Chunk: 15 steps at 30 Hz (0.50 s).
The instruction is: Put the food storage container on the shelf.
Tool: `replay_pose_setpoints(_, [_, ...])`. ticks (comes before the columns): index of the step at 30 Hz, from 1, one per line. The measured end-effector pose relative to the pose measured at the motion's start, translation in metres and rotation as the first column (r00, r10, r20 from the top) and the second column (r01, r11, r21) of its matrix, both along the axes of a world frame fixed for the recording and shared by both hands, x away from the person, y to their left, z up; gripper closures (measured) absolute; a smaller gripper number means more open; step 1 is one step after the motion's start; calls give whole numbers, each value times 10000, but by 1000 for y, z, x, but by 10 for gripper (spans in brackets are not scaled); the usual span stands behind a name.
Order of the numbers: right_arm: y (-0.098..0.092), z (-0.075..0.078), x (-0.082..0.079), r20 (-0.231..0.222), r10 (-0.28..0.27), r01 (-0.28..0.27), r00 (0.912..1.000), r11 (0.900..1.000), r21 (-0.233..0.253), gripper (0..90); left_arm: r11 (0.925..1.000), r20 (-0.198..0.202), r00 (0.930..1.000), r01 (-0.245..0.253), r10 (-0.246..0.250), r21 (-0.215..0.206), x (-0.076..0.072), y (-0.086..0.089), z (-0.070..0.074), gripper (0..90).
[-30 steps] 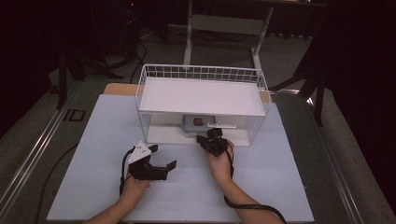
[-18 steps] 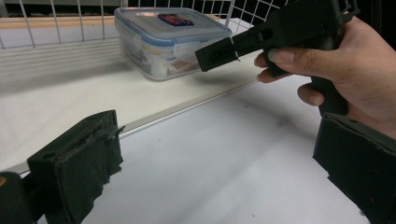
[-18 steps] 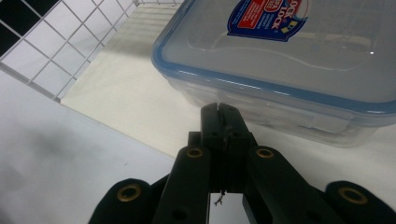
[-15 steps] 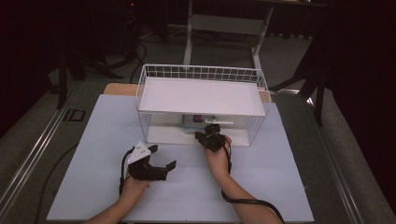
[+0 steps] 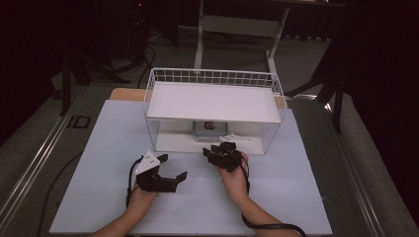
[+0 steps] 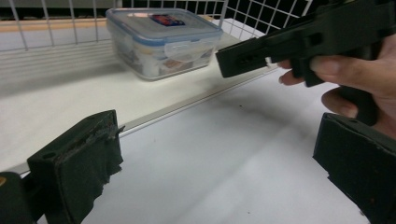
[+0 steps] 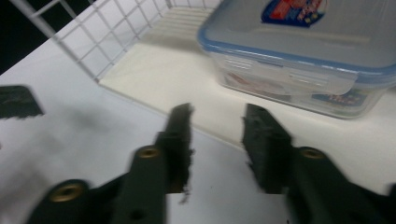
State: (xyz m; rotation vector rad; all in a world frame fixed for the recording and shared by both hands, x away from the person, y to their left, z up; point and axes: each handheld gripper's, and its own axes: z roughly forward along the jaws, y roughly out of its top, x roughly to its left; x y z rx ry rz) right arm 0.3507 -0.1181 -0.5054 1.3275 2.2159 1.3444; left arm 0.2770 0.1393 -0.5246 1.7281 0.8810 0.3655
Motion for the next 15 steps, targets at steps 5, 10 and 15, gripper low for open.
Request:
replay_pose_setpoints(5, [-8,5,-11,116,9,-15,9999,9984,567,198,9994,510,9981,339,-342,66,-3,-2,6,18])
replay_pose_setpoints(10, [-19,9,-18,408,384,-412,9984,9967,702,134,9991,569,9975,400,-409,159,-2,-4,12,18])
replay_pose_setpoints(15, [-28,12,-23,486,72,-96,9988,9988,482,192,9975,889,9938,647,-669,278,-1,-6,21,18])
